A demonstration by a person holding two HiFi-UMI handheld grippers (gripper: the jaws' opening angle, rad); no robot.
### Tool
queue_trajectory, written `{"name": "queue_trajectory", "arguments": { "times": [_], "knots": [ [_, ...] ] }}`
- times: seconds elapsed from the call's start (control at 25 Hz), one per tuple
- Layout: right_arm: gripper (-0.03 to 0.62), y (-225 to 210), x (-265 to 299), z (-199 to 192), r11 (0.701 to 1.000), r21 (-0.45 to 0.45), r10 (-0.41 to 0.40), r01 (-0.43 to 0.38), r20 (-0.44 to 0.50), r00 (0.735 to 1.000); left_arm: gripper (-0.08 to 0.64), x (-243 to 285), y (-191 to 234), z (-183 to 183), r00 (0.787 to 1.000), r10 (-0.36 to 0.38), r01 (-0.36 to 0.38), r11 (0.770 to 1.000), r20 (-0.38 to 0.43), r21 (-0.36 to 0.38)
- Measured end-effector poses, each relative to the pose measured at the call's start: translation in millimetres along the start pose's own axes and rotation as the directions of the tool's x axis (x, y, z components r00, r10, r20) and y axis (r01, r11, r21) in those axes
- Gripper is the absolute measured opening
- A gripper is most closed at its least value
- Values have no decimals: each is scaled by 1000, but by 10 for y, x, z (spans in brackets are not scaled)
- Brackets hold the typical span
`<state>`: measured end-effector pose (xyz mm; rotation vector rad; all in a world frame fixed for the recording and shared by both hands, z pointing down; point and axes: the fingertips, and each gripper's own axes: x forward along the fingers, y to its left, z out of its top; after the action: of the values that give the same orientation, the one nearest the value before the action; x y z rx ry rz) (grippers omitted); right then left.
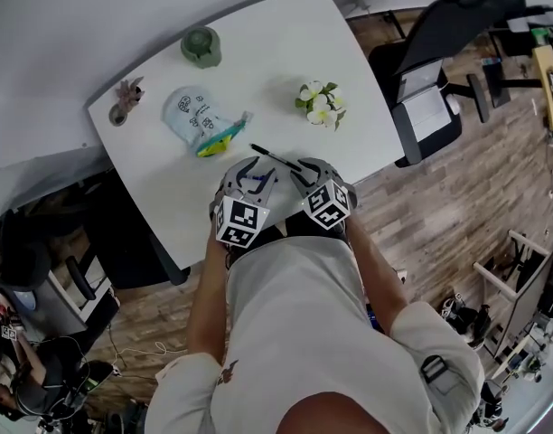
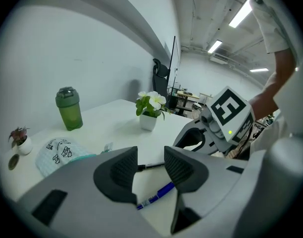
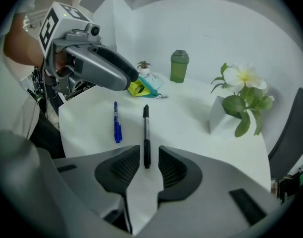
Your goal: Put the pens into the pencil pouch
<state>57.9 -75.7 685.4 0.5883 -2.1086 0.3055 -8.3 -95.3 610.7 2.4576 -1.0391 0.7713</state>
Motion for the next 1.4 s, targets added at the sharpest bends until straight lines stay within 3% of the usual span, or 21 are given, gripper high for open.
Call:
{"name": "queue_trajectory", "arguments": {
  "times": [0.48, 0.56, 0.8, 1.12, 1.4],
  "knots": [
    [78, 40, 125, -92, 999, 20, 29, -29, -20, 999, 163, 53, -31, -46, 1000, -15, 15, 1000, -6, -17],
    [48, 50, 124, -97, 999, 23, 35, -35, -22, 999, 163, 61, -33, -45, 1000, -15, 15, 1000, -5, -18],
    [46, 62, 104, -72, 999, 32, 35, -34, -22, 999, 163, 46, 31, -16, 1000, 1, -1, 1000, 5, -19],
    [46, 136, -2, 100, 999, 14, 40, -40, 8, 999, 163, -120, 351, 15, 995, 97, -95, 995, 28, -42],
    [46, 184, -21, 287, 999, -8, 50, -50, 28, 998, 187, -296, 786, -87, 975, 224, -223, 973, 7, -50]
  ]
}}
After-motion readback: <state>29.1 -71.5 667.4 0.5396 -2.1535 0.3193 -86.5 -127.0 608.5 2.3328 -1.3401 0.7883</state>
